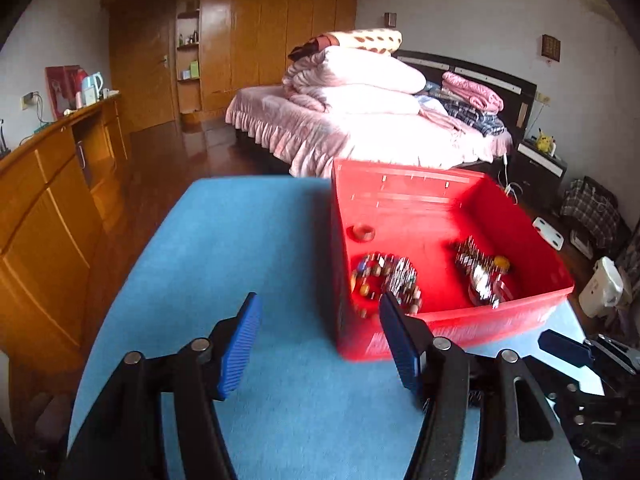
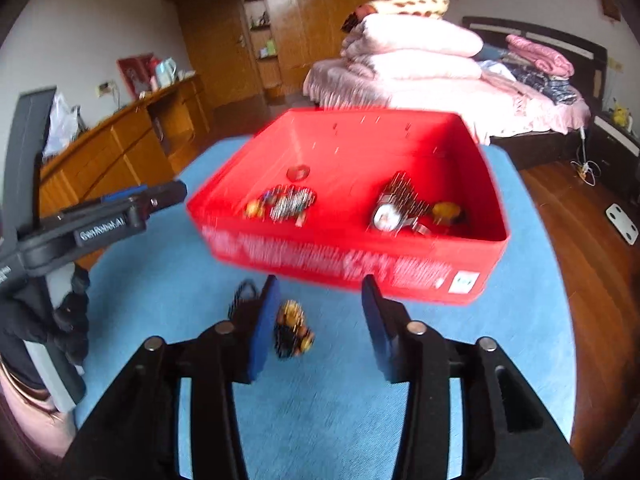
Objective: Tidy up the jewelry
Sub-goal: 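Grasp the black bead necklace with the right tool and lift it off the gold pendant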
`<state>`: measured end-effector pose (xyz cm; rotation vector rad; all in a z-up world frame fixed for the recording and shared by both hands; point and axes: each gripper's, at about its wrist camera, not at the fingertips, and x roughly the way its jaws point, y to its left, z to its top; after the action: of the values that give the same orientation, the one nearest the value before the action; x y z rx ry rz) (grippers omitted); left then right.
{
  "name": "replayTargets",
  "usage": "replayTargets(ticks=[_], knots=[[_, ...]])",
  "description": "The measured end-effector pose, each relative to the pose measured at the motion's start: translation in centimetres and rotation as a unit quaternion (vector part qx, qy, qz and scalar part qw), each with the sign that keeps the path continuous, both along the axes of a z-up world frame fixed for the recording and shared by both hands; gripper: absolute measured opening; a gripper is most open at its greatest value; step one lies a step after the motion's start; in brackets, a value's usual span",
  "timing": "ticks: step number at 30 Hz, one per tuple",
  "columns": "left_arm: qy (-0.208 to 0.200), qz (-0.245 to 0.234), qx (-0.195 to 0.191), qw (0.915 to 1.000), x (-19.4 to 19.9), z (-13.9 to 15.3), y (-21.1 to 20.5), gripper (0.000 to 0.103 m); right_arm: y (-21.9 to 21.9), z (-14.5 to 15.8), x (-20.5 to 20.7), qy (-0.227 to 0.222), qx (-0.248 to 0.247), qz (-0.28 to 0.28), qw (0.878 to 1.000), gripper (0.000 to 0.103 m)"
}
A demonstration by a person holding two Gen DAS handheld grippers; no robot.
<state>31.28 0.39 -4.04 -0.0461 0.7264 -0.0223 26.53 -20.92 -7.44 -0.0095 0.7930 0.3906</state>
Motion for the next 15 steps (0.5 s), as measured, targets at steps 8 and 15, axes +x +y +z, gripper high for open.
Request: replayTargets(ticks=[8,15], knots=[[0.032,0.013,0.005,0.9994,-2.6,-3.2,1.1,0.061,2.1,-3.3,0.5,0.049,-0.019,0.024,0.998,0.045],[0.034,0.007,0.002,0.9994,-3.4,-3.5,1.2,0.061,2.6,-3.3,-0.3,0.049,-0.019,0.029,0.998,0.022]])
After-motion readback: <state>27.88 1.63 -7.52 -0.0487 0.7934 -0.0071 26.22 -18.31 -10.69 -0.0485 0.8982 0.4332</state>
